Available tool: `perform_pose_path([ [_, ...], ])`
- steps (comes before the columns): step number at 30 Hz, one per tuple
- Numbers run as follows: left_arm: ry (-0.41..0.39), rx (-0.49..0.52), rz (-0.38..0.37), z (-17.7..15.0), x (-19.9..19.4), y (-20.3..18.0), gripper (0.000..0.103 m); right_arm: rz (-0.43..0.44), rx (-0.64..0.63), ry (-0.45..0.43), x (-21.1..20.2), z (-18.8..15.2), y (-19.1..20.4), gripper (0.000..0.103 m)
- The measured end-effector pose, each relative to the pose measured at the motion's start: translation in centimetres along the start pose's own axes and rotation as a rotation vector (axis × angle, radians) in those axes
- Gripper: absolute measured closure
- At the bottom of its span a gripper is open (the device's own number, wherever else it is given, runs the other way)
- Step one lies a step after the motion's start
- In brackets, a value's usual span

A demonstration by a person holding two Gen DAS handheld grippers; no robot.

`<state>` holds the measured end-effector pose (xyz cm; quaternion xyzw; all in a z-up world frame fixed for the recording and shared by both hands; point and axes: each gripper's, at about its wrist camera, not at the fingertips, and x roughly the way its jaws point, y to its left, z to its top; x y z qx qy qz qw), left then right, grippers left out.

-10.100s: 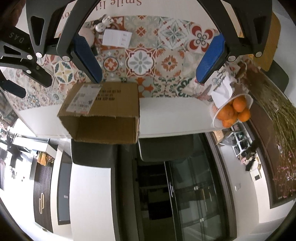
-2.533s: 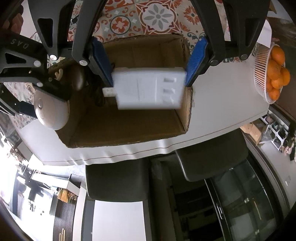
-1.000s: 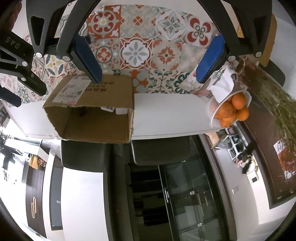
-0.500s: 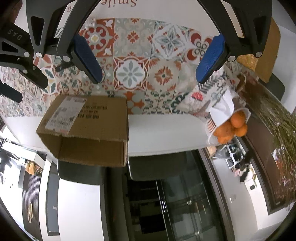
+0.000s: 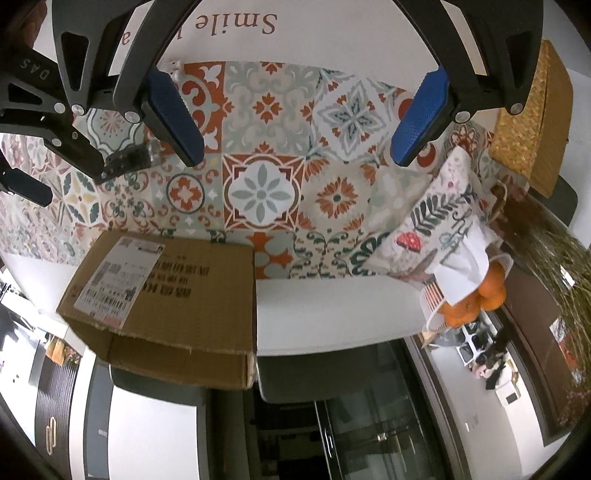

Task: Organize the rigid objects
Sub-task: 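Withdraw both tools from the box toward the black clip and figurine, then grasp the black clip with the right tool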

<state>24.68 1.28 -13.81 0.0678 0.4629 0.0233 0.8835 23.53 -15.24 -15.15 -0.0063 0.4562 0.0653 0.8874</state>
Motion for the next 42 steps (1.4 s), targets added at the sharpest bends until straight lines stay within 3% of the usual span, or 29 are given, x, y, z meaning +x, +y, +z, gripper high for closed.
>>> perform_pose_path([
  [24, 0.150, 0.005, 0.009, -2.6, 6.1, -0.3, 0.000, 0.039, -0.012, 0.183, 8.4, -2.0, -0.2, 0.021],
  [34, 0.175, -0.006, 0.017, -2.9, 7.3, -0.1, 0.000, 0.044, -0.010, 0.195, 10.0, -1.9, -0.2, 0.021],
  [42, 0.176, 0.000, 0.024, -2.9, 7.4, -0.2, 0.000, 0.028, -0.019, 0.185, 10.6, -1.7, 0.0, 0.030],
])
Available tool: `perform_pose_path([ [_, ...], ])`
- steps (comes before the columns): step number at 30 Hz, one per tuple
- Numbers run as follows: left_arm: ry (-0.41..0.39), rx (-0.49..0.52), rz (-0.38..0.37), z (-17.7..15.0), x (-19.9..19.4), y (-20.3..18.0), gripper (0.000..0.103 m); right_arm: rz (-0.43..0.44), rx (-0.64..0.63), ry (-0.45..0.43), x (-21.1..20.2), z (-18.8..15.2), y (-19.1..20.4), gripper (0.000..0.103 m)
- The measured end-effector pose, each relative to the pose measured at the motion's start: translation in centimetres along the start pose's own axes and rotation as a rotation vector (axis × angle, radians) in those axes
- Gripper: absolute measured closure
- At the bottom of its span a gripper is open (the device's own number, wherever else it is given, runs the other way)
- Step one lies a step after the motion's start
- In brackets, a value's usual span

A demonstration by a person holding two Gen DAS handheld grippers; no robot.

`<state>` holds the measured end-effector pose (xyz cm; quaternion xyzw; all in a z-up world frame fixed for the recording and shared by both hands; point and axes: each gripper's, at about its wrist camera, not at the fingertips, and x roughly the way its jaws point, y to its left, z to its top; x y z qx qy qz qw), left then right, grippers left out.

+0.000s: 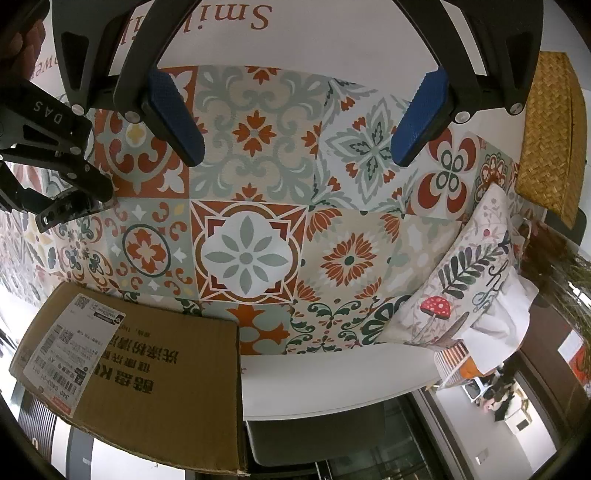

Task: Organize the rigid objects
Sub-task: 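Grasp the black clip with the right tool, then grasp the white robot figurine with the left tool while the right tool holds the clip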

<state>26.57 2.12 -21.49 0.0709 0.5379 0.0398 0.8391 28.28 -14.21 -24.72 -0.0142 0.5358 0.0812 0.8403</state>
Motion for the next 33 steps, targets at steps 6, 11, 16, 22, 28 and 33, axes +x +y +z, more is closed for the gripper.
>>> perform_pose_path([
  [6, -0.012, 0.011, -0.008, -0.3, -1.0, -0.3, 0.001, -0.004, 0.007, -0.024, -1.0, -0.6, -0.3, 0.030],
  [11, -0.040, 0.021, -0.032, -0.8, -3.1, -0.7, 0.001, -0.013, 0.023, -0.074, -3.7, -1.3, -0.6, 0.030],
  [16, -0.048, 0.036, -0.077, -1.5, -4.8, -1.6, 0.001, -0.025, 0.041, -0.106, -6.2, -2.4, -1.1, 0.030],
  [22, -0.053, 0.066, -0.142, -3.2, -5.9, -3.4, 0.001, -0.058, 0.053, -0.135, -8.7, -4.4, -2.1, 0.030],
  [28, -0.051, 0.093, -0.206, -4.5, -6.4, -5.4, 0.001, -0.078, 0.082, -0.144, -10.3, -6.7, -3.8, 0.030],
  [33, -0.046, 0.134, -0.244, -5.4, -6.2, -7.0, 0.003, -0.084, 0.112, -0.135, -10.6, -8.3, -5.0, 0.030],
])
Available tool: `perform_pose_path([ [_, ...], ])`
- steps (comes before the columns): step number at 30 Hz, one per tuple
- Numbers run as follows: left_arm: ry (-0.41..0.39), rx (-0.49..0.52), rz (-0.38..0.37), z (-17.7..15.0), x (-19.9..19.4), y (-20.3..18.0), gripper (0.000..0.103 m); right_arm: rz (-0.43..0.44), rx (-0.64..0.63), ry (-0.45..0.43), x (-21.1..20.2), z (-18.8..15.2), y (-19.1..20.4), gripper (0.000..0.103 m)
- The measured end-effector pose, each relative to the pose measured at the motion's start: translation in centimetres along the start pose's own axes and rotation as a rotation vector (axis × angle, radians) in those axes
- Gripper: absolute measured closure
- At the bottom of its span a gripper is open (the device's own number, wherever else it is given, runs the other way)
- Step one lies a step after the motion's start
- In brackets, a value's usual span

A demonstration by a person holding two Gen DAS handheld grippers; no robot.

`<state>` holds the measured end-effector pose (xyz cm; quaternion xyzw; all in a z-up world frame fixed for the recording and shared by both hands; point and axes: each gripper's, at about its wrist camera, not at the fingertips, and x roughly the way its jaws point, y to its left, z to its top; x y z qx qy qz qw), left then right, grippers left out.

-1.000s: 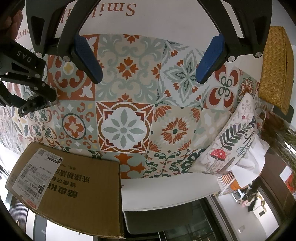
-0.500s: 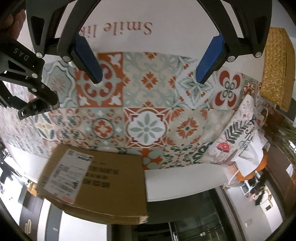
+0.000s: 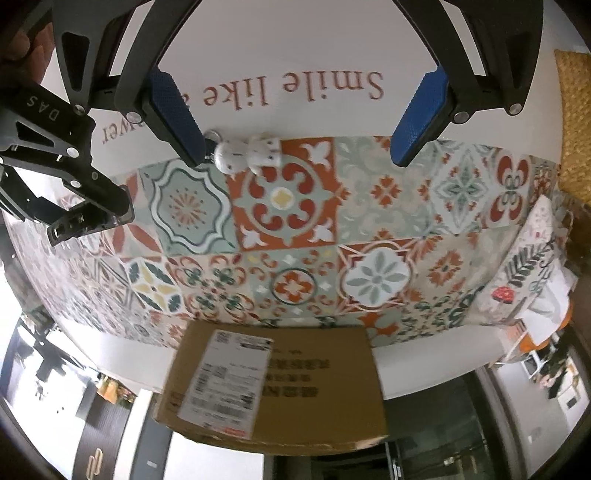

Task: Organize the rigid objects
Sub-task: 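Grasp the white robot figurine with the left tool while the right tool holds the clip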

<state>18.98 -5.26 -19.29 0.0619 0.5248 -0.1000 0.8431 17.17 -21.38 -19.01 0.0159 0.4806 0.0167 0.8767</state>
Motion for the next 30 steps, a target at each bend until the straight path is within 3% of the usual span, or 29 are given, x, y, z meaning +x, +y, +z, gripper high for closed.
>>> perform_pose_path([
  [10, 0.040, -0.004, -0.070, -0.8, 2.6, -1.5, 0.012, -0.019, 0.039, 0.026, 0.6, -2.1, -1.6, 0.030],
  [12, 0.042, -0.007, -0.064, -0.7, 3.1, -1.7, 0.019, -0.022, 0.045, 0.031, 0.8, -2.3, -1.8, 0.030],
  [23, 0.081, -0.060, -0.099, -1.0, 5.1, -1.5, 0.036, -0.015, 0.051, 0.049, 1.8, -2.6, -1.9, 0.030],
  [27, 0.079, -0.056, -0.109, -1.2, 5.2, -1.6, 0.049, -0.012, 0.051, 0.055, 2.0, -2.8, -1.7, 0.030],
  [30, 0.081, -0.052, -0.125, -1.1, 5.3, -1.6, 0.049, -0.008, 0.057, 0.058, 2.0, -2.9, -1.7, 0.030],
])
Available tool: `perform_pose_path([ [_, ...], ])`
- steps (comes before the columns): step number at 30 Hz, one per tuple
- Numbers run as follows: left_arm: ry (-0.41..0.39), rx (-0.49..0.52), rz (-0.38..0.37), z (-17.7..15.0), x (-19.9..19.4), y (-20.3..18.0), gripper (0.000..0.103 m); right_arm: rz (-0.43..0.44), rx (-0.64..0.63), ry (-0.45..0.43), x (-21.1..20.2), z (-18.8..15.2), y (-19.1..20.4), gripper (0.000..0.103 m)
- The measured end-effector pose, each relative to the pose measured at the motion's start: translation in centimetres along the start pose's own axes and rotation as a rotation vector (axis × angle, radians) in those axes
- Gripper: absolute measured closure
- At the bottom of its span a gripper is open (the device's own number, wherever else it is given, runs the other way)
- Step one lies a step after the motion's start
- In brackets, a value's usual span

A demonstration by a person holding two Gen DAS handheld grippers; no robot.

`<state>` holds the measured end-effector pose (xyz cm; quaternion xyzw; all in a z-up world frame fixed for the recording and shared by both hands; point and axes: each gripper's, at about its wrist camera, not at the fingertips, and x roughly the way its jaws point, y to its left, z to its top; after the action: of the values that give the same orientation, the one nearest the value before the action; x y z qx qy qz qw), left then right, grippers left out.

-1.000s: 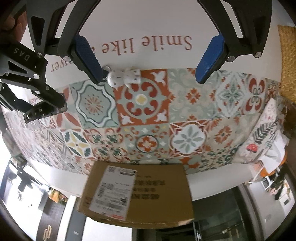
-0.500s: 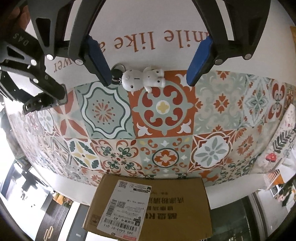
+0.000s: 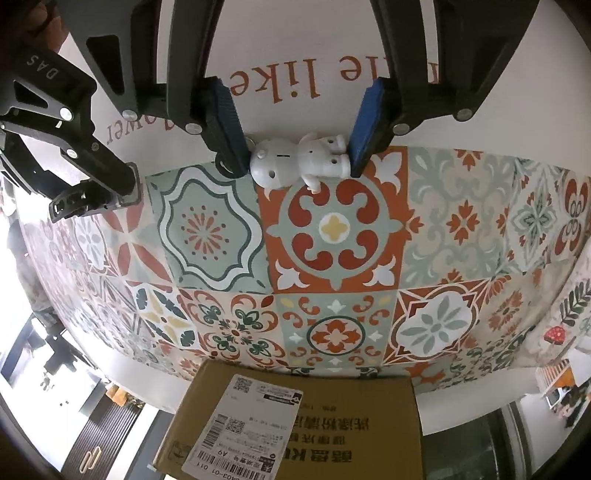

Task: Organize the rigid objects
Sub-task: 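Grasp the white robot figurine with the left tool while the right tool holds the clip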

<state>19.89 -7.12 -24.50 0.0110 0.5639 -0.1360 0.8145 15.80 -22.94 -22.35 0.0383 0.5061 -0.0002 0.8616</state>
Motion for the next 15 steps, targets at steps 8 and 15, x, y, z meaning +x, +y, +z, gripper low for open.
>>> perform_pose_path([
  [8, -0.041, 0.010, -0.035, -0.4, -1.9, 0.5, 0.049, 0.015, -0.003, -0.008, -0.7, -0.2, 0.7, 0.030],
  [15, -0.091, 0.019, -0.036, 0.0, -4.3, 0.5, 0.049, 0.029, -0.002, -0.045, -2.5, 0.2, 1.3, 0.030],
])
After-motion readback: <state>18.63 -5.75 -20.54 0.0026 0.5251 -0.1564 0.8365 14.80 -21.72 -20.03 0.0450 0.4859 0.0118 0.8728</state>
